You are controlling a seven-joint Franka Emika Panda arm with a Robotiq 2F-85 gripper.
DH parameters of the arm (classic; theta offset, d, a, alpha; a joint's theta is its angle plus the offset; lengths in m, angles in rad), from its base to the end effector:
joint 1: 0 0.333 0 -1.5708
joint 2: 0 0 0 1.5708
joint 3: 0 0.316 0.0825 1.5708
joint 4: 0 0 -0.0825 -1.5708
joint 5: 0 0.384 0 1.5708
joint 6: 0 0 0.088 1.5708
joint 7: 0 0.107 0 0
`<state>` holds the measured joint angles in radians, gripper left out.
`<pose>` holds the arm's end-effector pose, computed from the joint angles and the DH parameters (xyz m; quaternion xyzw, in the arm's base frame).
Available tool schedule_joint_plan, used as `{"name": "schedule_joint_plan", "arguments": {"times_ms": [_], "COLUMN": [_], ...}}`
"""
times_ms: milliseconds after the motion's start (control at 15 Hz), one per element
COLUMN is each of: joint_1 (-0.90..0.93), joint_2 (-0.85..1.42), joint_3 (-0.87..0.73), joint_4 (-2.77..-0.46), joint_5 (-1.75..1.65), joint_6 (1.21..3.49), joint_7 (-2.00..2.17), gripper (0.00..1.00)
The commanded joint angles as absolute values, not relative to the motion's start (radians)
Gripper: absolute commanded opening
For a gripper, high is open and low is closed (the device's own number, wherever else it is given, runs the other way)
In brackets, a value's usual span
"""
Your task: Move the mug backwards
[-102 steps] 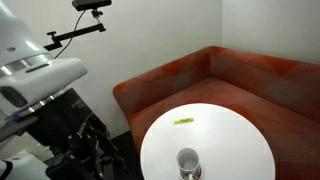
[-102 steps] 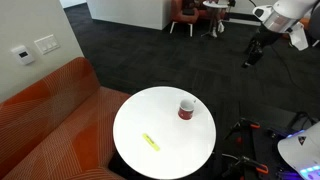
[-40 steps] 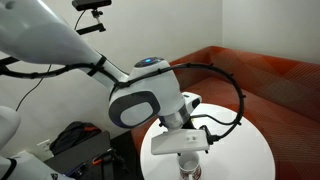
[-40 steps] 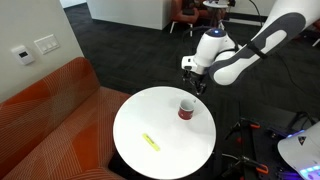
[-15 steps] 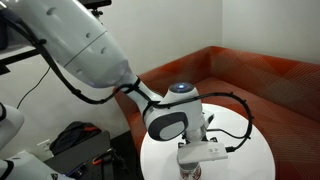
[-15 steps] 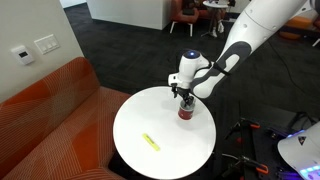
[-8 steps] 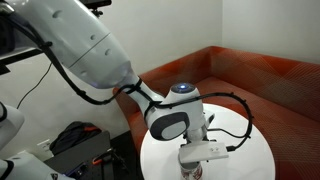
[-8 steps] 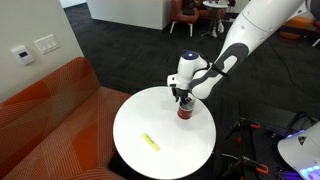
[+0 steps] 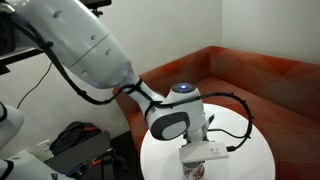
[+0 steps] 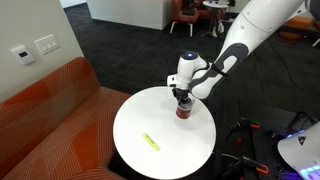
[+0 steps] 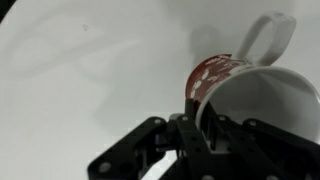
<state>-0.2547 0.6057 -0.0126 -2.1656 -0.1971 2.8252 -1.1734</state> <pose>0.5391 -0.1377 0.1152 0.8531 0.5197 -0.0042 0.0451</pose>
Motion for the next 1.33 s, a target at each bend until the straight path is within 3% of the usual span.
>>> {"name": "schedule_joint_plan", "arguments": {"times_ms": [0, 1267], "joint_1": [-0.259, -0.274], "joint_2": [0.589, 0.633], "joint_3": [-0.016, -0.043], "joint_4": [-2.138, -1.929], "joint_5": [-0.216, -0.204], "joint_6": [2.751, 2.595], "joint_7": [-1.173, -1.186], "gripper": [0.03, 0.03]}}
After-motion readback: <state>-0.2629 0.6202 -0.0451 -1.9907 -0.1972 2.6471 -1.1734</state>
